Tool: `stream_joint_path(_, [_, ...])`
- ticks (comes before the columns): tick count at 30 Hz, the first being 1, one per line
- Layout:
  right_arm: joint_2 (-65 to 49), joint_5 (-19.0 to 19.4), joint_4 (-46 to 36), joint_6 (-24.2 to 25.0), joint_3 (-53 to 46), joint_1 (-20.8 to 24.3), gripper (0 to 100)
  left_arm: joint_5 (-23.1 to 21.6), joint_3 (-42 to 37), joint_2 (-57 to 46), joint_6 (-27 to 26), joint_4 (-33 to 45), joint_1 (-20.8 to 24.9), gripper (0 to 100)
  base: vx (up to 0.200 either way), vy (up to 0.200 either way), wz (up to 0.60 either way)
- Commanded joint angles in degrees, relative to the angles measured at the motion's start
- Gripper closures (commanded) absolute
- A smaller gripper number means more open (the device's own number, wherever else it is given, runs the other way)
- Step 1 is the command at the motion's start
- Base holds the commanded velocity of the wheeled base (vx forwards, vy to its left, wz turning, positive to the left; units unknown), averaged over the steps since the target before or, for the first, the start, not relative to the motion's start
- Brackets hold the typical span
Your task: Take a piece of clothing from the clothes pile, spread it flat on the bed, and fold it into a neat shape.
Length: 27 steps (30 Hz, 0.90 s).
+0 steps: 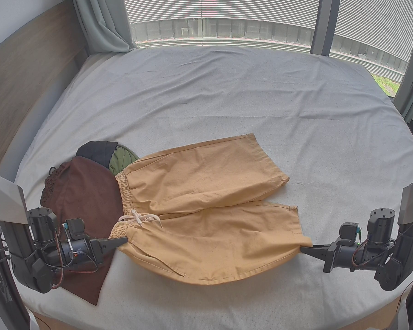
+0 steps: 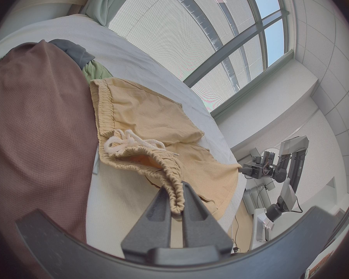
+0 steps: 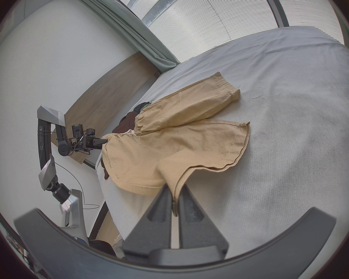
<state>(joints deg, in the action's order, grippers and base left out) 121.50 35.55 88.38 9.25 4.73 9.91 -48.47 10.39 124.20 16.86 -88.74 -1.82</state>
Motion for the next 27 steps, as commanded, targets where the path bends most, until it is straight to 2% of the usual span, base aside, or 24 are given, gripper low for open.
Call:
stream_joint_path(1, [-1.7,0.0,0.0,0.0,-0.7,0.0,100,0.7,1.0,-0.3,0.2,0.0,-0.3,100,0.000,0.000,0.00])
stream_joint_path(13, [-5.7,0.0,0.0,-0.1,-3.1,0.7,100,1.4,2.8,-1.1,3.2,0.0,-0.8,100,0.000,0.000,0.00])
stream_joint_path(27, [-10.7,0.0,0.0,0.0,-4.5,2.1,100,1.4,3.9,-1.1,4.0,0.0,-1.4,100,0.000,0.000,0.00])
